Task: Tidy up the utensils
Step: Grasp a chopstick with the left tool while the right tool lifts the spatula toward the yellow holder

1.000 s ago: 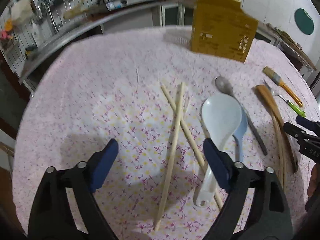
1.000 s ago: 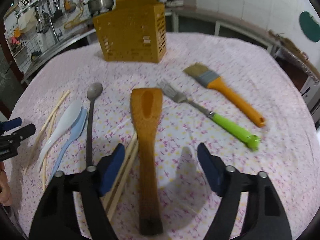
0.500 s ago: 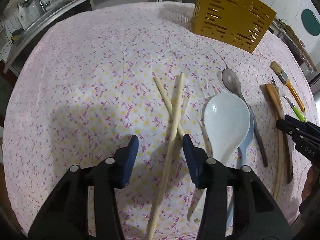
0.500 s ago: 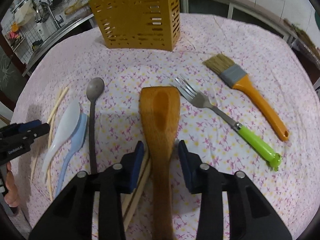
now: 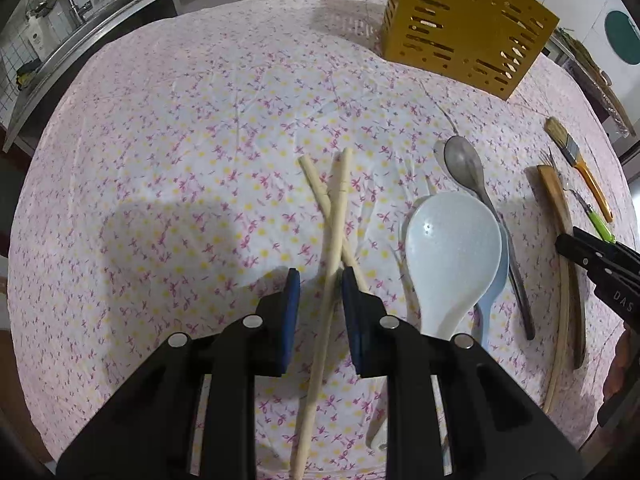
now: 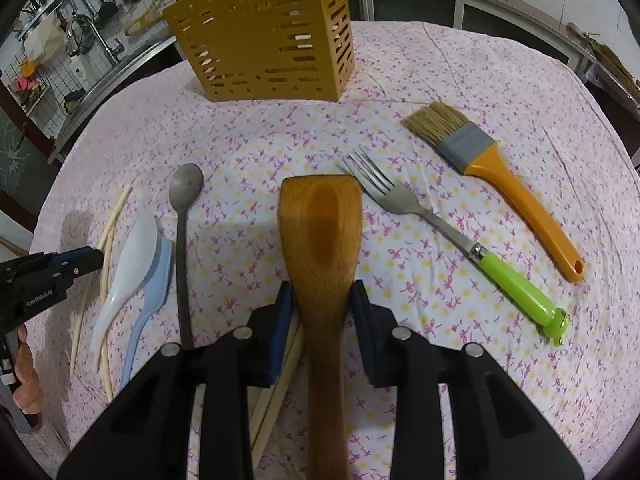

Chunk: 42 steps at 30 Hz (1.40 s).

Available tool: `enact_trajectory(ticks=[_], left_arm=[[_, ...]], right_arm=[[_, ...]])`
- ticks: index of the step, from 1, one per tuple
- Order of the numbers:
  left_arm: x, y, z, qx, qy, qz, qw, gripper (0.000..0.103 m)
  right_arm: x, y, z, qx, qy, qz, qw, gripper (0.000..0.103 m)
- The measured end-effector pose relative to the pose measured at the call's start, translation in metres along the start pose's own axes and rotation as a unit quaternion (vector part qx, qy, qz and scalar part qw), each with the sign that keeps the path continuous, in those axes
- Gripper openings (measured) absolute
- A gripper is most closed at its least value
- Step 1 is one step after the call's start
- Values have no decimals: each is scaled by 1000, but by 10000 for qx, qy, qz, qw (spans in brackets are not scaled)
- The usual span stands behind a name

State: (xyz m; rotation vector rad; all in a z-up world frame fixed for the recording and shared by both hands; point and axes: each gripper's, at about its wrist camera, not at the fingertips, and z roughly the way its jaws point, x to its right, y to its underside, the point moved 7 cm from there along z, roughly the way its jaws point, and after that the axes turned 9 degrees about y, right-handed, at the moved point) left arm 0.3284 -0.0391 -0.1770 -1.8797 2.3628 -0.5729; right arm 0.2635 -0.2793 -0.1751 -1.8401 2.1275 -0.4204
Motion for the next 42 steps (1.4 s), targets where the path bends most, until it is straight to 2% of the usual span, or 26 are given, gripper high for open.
enact_trajectory(ticks=[4, 6, 7, 14, 20, 24, 32, 37, 42], left_arm=[[3, -2, 3, -2, -71, 77, 9999, 20], [1, -2, 4, 37, -59, 54, 10000, 14], [0, -2, 3, 52, -87, 28, 9999, 5], [-4, 6, -10, 179, -58, -16, 9998, 4], [-1, 8, -55, 896, -66, 18, 9960, 4], [9, 0, -77, 1258, 116, 125, 9919, 4], [35, -29, -95, 1997, 236, 422, 9787, 4], [53, -55, -111, 2588, 233, 641, 9635, 4], [72, -87, -124, 2913, 411, 693, 9532, 4]], right_arm=[[2, -1, -2, 36, -23, 1, 10000, 31], [4, 0, -4, 93, -43, 36, 9999, 31], [5, 0, -5, 135, -34, 46, 9999, 31], [6, -3, -20, 434, -58, 90, 9990, 31], [8, -9, -35, 801, -202, 199, 9964, 31], [7, -15, -47, 1080, -249, 278, 9934, 31], [11, -38, -77, 1716, -322, 533, 9832, 31], [13, -59, -93, 2112, -192, 633, 9752, 30], [11, -82, -104, 2340, -67, 659, 9700, 30]])
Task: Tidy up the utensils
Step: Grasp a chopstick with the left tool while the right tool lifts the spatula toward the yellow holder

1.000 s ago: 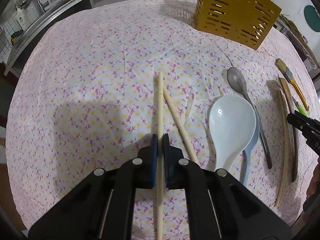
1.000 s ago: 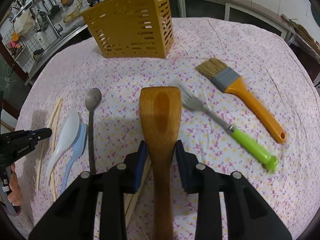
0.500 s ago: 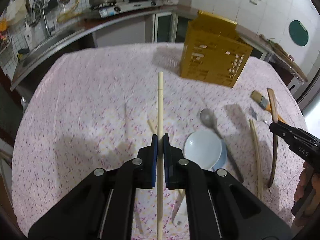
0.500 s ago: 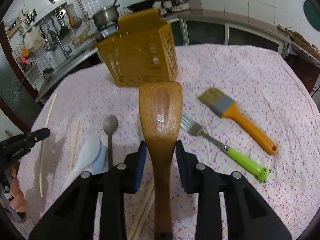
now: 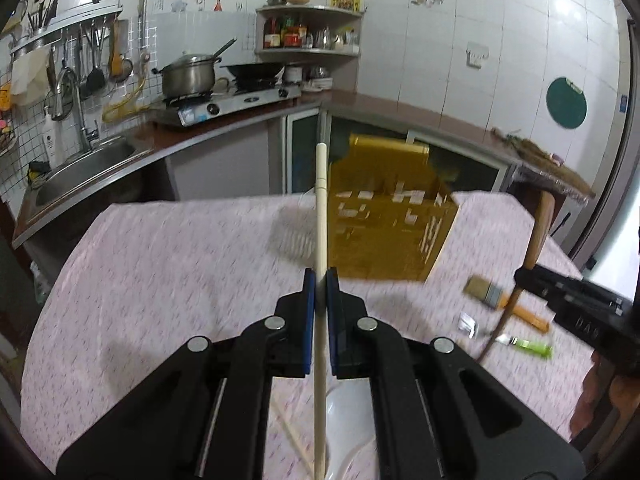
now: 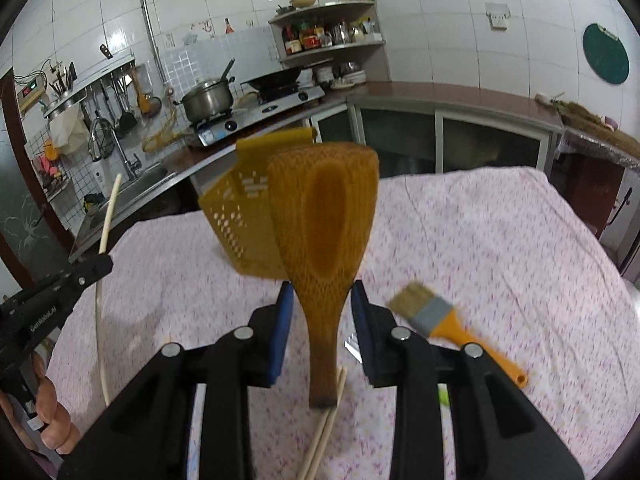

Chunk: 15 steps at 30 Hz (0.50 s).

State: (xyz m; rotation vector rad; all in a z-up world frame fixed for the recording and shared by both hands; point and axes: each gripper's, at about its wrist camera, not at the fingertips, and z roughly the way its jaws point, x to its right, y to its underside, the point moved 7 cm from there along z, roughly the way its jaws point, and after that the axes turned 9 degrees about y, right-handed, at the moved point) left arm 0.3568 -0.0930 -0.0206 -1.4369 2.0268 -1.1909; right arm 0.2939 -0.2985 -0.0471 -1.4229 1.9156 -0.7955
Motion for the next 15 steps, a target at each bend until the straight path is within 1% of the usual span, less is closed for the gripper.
enact_trajectory(ticks=[3, 4, 7, 15], left_arm=[[6, -18, 8, 169, 128, -35, 9998, 4], [9, -28, 12, 260, 243, -47, 9994, 4], [18, -49, 20, 461, 425, 12, 9980, 4], [32, -107, 40, 970, 740, 130, 9924, 4]], right_arm=[[-5, -17, 0, 173, 102, -71, 9998, 30], [-7, -23, -1, 220, 114, -81, 9997, 30], [-14, -47, -6, 423, 135, -105, 9990, 30], [-24, -102, -16, 824, 156, -105, 9964, 29]])
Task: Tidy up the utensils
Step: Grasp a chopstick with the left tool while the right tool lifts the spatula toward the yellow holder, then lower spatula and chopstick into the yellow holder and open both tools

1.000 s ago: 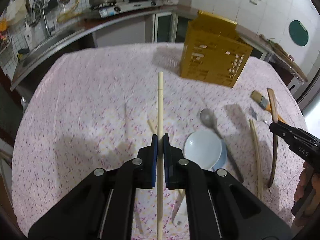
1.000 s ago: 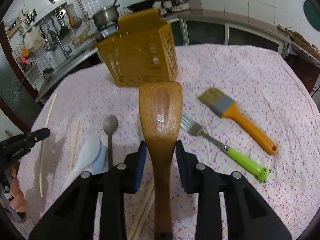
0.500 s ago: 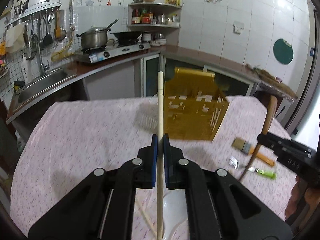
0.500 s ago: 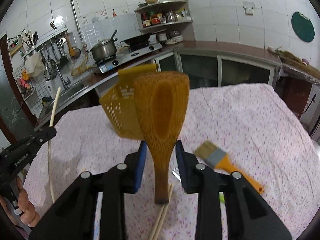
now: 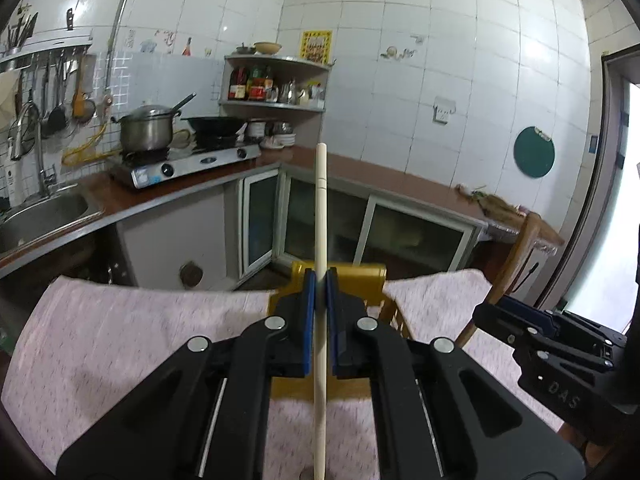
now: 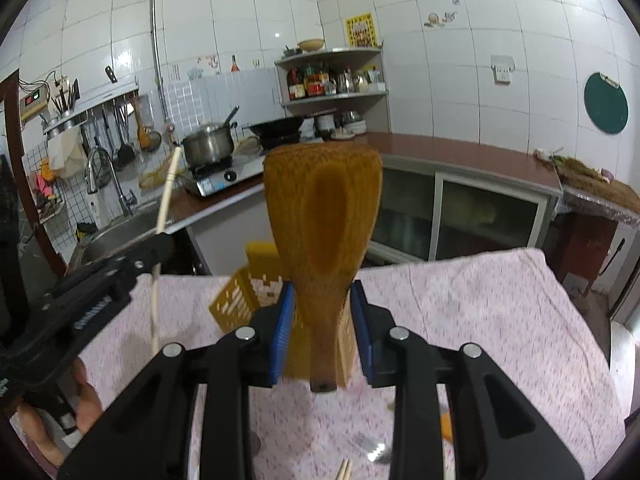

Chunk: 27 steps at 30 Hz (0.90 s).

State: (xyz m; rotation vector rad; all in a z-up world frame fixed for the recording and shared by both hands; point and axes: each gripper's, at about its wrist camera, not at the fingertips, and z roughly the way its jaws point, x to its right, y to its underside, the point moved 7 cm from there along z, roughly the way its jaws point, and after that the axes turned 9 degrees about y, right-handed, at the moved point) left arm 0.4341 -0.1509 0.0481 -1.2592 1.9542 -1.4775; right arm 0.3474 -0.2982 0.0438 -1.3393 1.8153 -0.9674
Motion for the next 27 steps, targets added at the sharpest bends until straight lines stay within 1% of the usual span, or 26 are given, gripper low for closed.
enact_trajectory(ticks=[3, 6, 13, 16, 19, 22, 27], left_arm=[[1, -14, 8, 165, 50, 45, 9998, 4], [0, -31, 17, 435, 120, 59, 9990, 4], [1, -57, 41, 760, 183, 205, 9967, 4], [-1, -62, 56, 809, 177, 251, 9962, 4], [-6, -65, 75, 835, 61, 305, 9960, 4], [-16, -61, 94, 786, 5, 255, 9966, 4], [-29, -51, 118, 651, 64, 166, 9977, 4]], right_arm=[[-4, -20, 1, 112, -21, 45, 9999, 29], [-8, -34, 4, 207, 3, 3, 9998, 29], [-10, -54, 16, 370, 49, -87, 9993, 29], [-10, -60, 27, 363, 70, -78, 9993, 29], [-10, -59, 41, 307, 48, -34, 9995, 29], [-10, -56, 55, 259, 33, -8, 9997, 29], [-11, -50, 77, 170, 47, -54, 9998, 29]])
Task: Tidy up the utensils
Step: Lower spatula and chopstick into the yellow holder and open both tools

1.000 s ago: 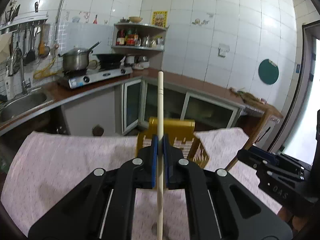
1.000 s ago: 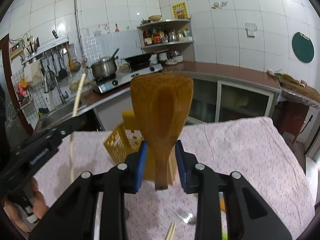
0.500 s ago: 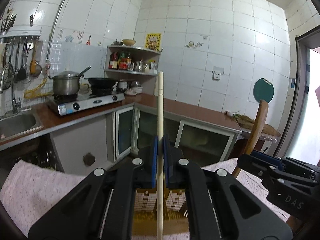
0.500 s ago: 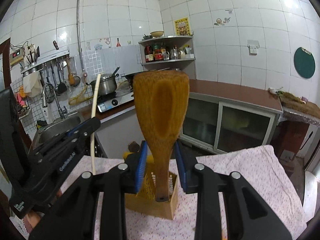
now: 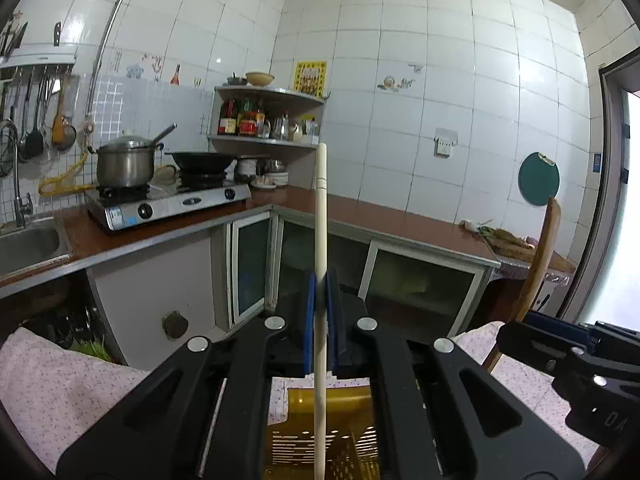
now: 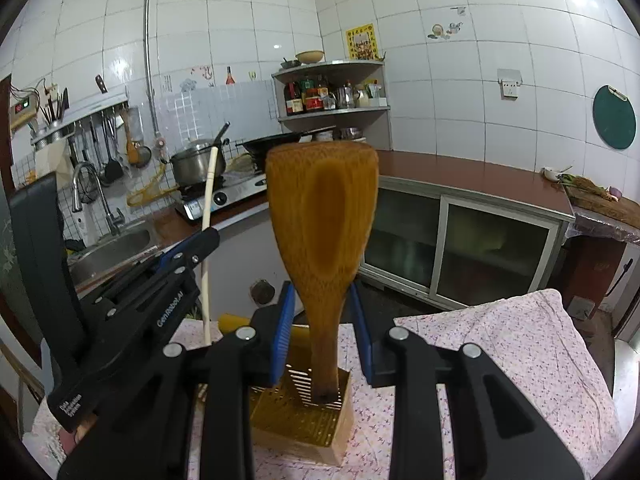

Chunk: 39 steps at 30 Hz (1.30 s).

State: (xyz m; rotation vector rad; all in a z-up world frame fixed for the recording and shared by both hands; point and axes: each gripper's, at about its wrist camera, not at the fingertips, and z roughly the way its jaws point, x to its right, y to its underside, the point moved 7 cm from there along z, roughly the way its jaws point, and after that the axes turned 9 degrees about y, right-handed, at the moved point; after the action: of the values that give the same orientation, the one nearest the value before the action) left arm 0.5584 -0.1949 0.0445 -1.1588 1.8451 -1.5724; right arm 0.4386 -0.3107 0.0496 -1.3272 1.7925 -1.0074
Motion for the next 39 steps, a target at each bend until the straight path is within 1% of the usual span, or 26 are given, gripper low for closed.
enact_trajectory(ticks=[7, 11, 13, 16, 21, 29, 39], left_arm=[[-13, 21, 11, -77, -101, 90, 9999, 4], [-18, 17, 11, 5, 7, -93, 10000, 4], [-20, 16, 10, 12, -29, -71, 10000, 4], [-21, 23, 8, -89, -207, 153, 9996, 4], [-21, 38, -1, -217, -319, 343, 9987, 4], [-26, 55, -13, -330, -377, 366, 9981, 4], [-31, 70, -21, -491, -335, 348, 9976, 4]], right_arm=[[-3, 20, 15, -163, 27, -89, 9998, 29], [-1, 27, 18, -223, 15, -60, 9997, 29], [-2, 28, 17, -243, 0, -63, 9997, 29], [-3, 32, 16, -245, 25, -126, 9996, 29], [1, 43, 18, -292, 32, -76, 9995, 29], [3, 59, 20, -283, 23, -94, 9996, 29], [1, 70, 26, -291, -96, -174, 9994, 29]])
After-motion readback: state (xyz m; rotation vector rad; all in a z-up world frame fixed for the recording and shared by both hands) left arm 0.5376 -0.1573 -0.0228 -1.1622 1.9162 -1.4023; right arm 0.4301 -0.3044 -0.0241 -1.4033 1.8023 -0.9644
